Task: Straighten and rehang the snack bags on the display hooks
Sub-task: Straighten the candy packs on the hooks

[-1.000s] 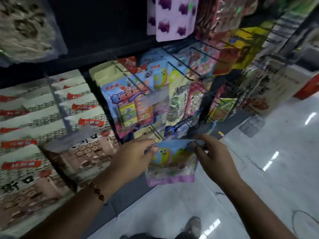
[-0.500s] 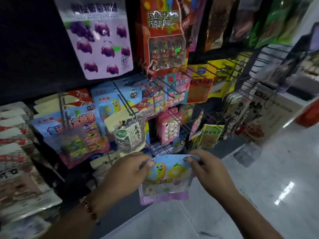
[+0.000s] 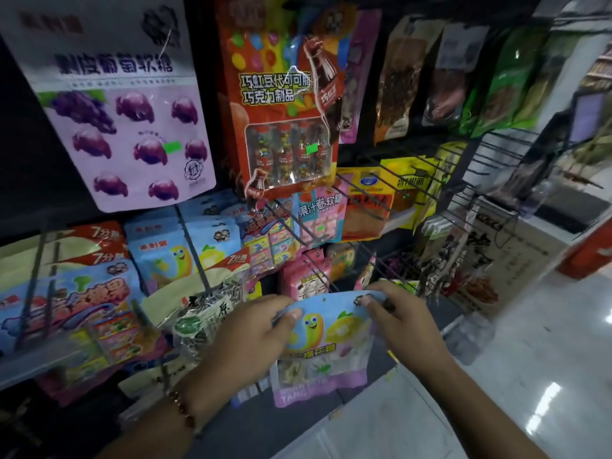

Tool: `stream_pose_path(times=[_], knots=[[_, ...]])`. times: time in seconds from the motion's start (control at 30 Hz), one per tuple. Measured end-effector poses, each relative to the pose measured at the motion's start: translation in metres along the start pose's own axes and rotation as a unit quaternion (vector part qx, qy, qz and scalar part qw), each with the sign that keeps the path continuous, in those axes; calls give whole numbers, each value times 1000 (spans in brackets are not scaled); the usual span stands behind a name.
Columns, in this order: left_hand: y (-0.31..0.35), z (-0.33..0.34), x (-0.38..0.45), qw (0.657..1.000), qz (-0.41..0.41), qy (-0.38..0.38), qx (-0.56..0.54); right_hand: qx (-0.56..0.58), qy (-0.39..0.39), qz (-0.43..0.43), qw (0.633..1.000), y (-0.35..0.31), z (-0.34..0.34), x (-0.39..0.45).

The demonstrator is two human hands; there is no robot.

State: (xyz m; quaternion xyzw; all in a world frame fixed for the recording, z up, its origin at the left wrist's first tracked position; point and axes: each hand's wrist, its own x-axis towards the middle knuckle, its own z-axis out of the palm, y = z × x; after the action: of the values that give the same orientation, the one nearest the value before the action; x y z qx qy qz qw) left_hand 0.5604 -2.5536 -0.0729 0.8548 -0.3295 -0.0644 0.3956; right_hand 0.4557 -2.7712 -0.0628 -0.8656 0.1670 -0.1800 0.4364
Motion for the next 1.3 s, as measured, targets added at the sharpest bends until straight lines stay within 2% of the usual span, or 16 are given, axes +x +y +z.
stream_pose_path(times=[0.23, 0.5, 0.87, 0.97, 1.1, 1.3], knots=[[-5, -4, 27, 997, -48, 65, 15, 56, -35, -3, 998, 8, 22, 54], [3, 12, 48, 986, -103, 128, 41, 116, -73, -48, 989, 17, 21, 111], [26, 30, 72, 955, -188, 217, 77, 117, -164, -97, 975, 25, 18, 165], [27, 30, 79, 948, -208, 227, 79, 95, -161, -121, 975, 28, 26, 178], [19, 32, 94, 939, -237, 233, 82, 110, -150, -90, 978, 35, 47, 195], [14, 30, 111, 918, -245, 253, 183, 124, -149, -84, 977, 29, 68, 208]])
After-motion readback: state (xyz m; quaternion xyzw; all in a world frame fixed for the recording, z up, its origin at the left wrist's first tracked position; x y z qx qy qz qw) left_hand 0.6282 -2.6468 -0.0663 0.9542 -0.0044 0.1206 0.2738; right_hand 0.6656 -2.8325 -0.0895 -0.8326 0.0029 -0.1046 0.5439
